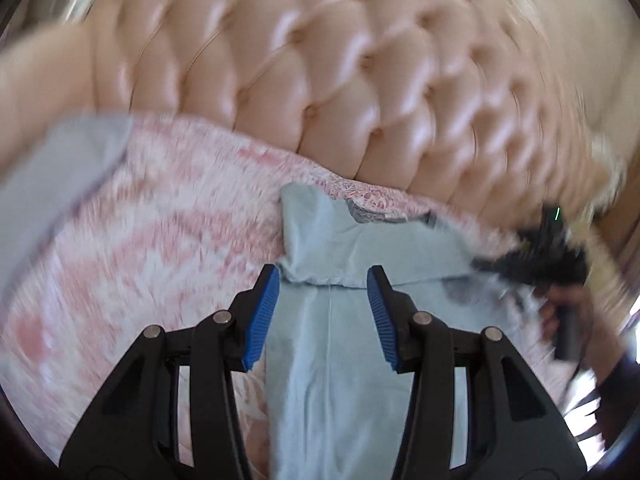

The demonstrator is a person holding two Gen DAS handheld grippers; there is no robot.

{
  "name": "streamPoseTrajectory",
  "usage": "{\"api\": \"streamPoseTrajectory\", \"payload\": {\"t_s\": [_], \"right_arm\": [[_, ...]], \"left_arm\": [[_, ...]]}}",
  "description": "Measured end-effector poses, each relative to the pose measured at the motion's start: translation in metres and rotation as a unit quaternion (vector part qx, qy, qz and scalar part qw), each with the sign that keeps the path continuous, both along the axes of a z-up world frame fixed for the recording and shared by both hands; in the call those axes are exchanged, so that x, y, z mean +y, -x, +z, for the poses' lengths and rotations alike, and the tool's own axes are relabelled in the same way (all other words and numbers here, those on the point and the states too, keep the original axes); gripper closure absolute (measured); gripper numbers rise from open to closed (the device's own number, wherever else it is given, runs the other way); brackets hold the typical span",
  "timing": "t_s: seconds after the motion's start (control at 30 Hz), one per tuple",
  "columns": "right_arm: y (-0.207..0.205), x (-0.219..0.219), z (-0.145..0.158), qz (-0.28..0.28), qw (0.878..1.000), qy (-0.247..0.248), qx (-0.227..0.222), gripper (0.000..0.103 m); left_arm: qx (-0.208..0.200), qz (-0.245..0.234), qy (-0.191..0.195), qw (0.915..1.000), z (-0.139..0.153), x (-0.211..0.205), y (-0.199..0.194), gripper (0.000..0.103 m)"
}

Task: Fold clothes

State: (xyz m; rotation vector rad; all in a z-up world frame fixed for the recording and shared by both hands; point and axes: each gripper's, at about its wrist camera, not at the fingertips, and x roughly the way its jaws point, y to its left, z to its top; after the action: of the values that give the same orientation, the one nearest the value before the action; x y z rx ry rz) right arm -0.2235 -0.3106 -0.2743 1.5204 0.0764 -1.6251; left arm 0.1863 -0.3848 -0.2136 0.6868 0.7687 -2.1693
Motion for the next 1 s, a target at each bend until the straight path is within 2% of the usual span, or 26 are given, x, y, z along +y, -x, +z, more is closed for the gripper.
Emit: {"api": "streamPoseTrajectory", "payload": {"t_s": [0.17,0.4,0.67,1.0], "right_arm": [[-0.009,0.006,0.011,-0.006,0.999,0.001,0.033,0.097],[-0.021,0.011,0.021,-0.014,0.997,-0.002,0.075,0.097],[-0.016,0.016,-0.008,-0.020,0.997,-0.032,0.061,0.097],[-0.018,0.018,-0.010,-0.021,0.997,-0.033,0.060,0.095]], "left_arm": [[-0.040,-0.015,0.042,0.9982,0.009,0.012,0.015,0.054],[-0.067,-0.019,0.036,0.9969,0.003,0.014,0.024,0.054],[-0.077,-0.024,0.040,0.9959,0.003,0.016,0.028,0.054],[-0.085,-0.027,0.034,0.9954,0.001,0.016,0.032,0.054]]}}
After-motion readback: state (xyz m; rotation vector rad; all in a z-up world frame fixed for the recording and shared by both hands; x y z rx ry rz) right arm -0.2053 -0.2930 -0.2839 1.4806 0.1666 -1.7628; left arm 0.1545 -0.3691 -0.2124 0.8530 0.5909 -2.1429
